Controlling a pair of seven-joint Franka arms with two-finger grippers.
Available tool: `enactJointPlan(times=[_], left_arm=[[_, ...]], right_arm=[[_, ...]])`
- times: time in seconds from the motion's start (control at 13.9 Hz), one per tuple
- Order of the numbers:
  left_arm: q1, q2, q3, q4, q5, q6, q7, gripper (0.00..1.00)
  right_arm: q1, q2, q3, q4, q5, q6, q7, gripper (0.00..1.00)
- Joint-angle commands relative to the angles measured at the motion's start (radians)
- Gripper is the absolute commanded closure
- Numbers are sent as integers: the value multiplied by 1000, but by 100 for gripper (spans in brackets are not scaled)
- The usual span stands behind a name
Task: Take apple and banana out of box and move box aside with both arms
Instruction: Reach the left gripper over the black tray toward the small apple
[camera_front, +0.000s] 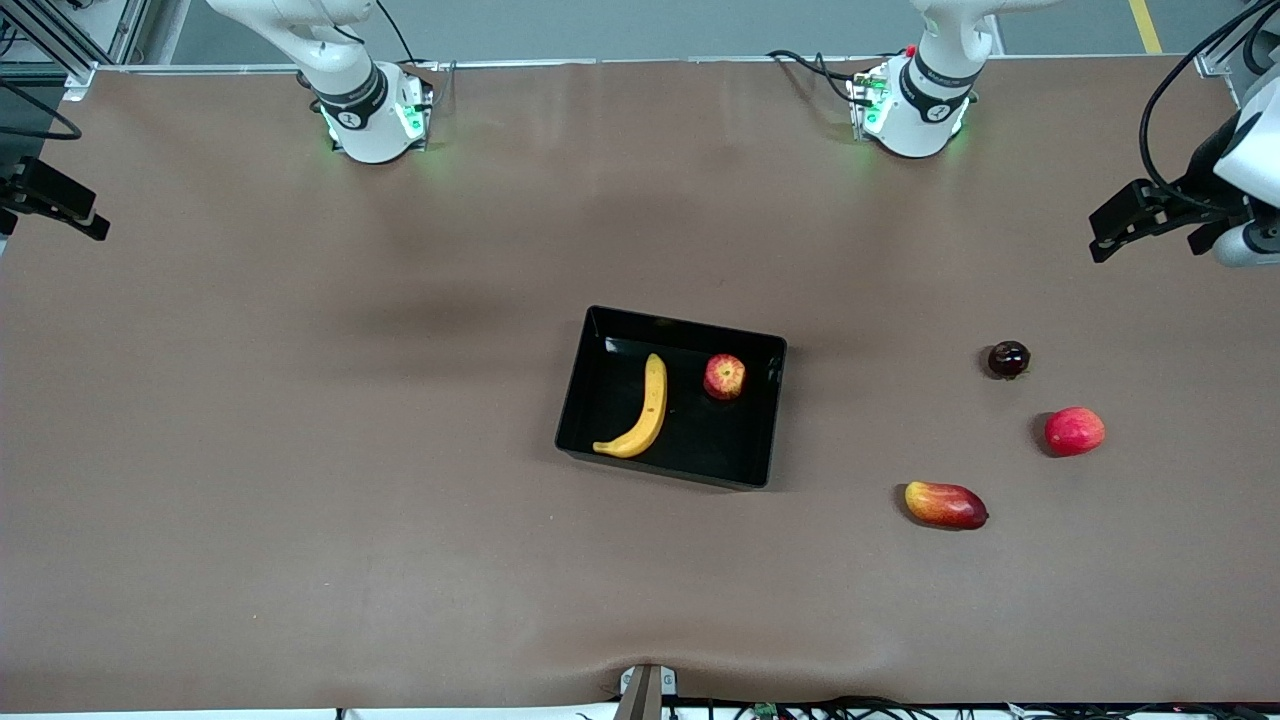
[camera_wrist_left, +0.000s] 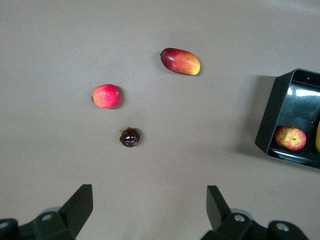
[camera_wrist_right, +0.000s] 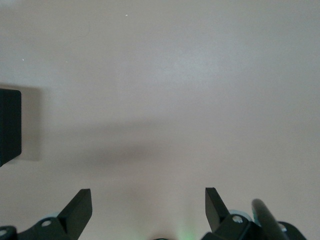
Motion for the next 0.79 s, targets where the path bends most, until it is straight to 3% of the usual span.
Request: enactJointPlan(times=[0.0,0.29,0.43,0.72], left_arm=[[0,9,-3,25,-12,-5,-5,0],[-32,79,-23,28,31,13,-2,0],[-97,140,-37,28,72,114,-35,0],[-222,231,-49,23,62,164,-267,0]], right_arm=[[-7,-8,2,-5,-8,3,-12,0],[-7,-8,2,-5,-8,3,-10,0],[-10,-7,0,-3,-6,0,-10,0],[-11,2,-1,4,-3,5,-9,0]])
